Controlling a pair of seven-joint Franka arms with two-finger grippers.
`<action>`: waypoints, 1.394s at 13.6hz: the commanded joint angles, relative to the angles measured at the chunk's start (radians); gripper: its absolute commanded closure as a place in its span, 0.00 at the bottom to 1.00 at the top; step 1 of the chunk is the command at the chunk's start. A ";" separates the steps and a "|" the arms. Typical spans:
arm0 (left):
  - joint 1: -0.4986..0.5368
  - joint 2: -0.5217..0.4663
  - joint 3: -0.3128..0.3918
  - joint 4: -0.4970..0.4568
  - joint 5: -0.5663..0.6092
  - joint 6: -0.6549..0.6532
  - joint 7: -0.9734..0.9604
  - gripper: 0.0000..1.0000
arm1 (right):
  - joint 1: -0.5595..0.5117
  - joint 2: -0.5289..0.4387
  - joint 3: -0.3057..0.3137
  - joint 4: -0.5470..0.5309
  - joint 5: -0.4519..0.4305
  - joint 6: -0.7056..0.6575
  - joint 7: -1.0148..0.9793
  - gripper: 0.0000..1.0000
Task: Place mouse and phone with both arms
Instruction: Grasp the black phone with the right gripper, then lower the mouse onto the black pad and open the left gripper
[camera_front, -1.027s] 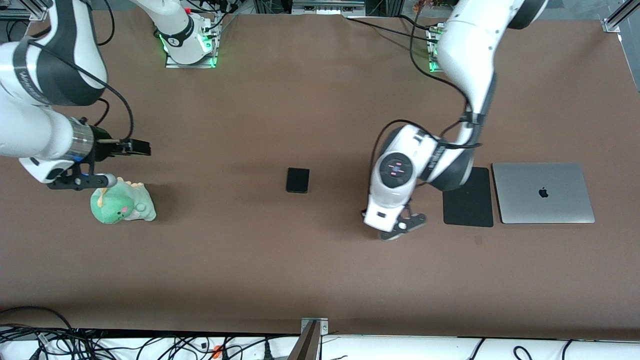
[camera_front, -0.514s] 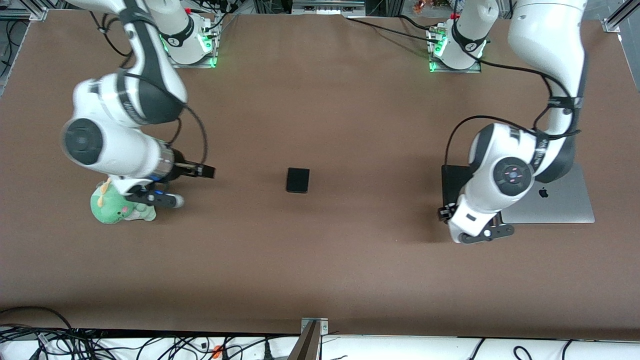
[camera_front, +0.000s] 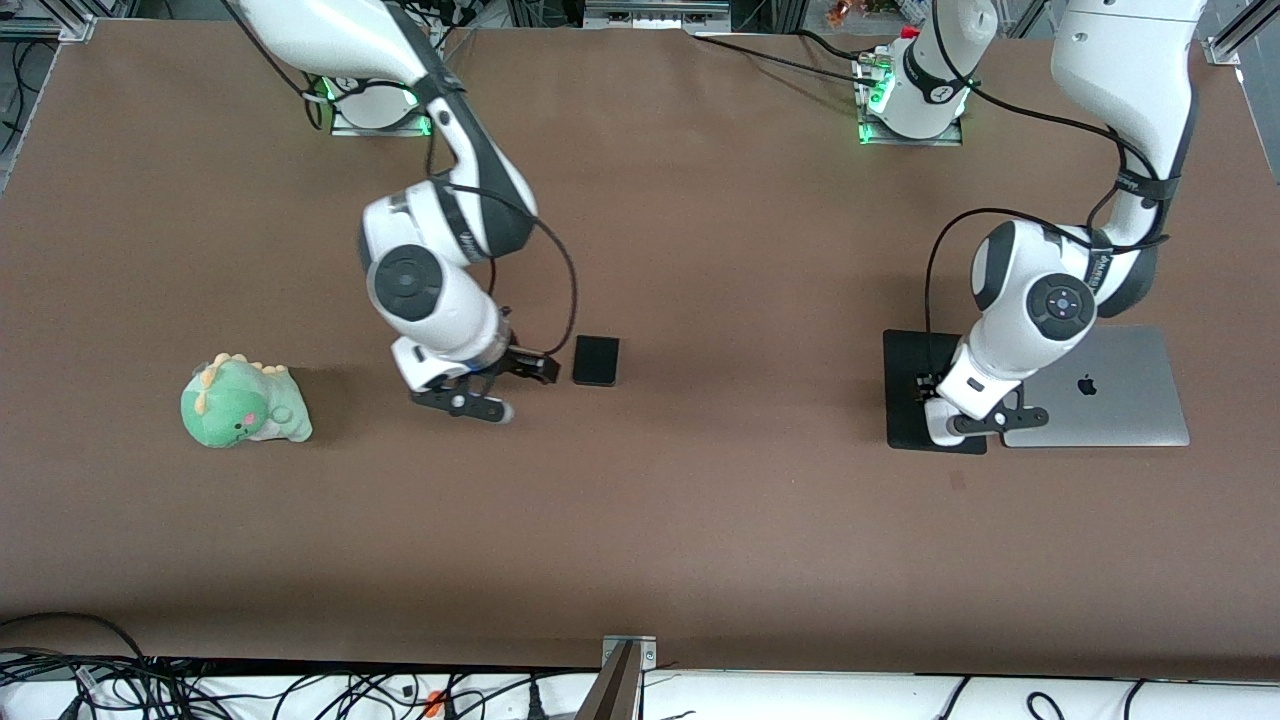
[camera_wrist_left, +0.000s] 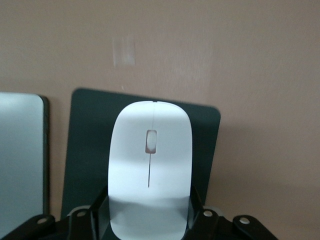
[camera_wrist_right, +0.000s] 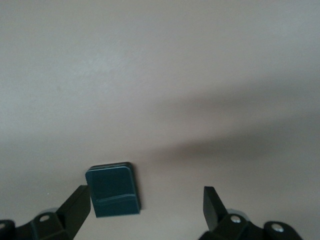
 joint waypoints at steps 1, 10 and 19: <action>0.050 -0.042 -0.013 -0.096 0.020 0.075 0.060 0.39 | 0.057 0.037 -0.016 0.003 -0.001 0.048 0.014 0.00; 0.066 0.023 -0.012 -0.101 0.020 0.141 0.104 0.00 | 0.190 0.137 -0.016 -0.028 -0.229 0.177 0.227 0.00; 0.098 -0.163 -0.013 0.159 0.009 -0.247 0.151 0.00 | 0.216 0.191 -0.016 -0.034 -0.232 0.293 0.248 0.00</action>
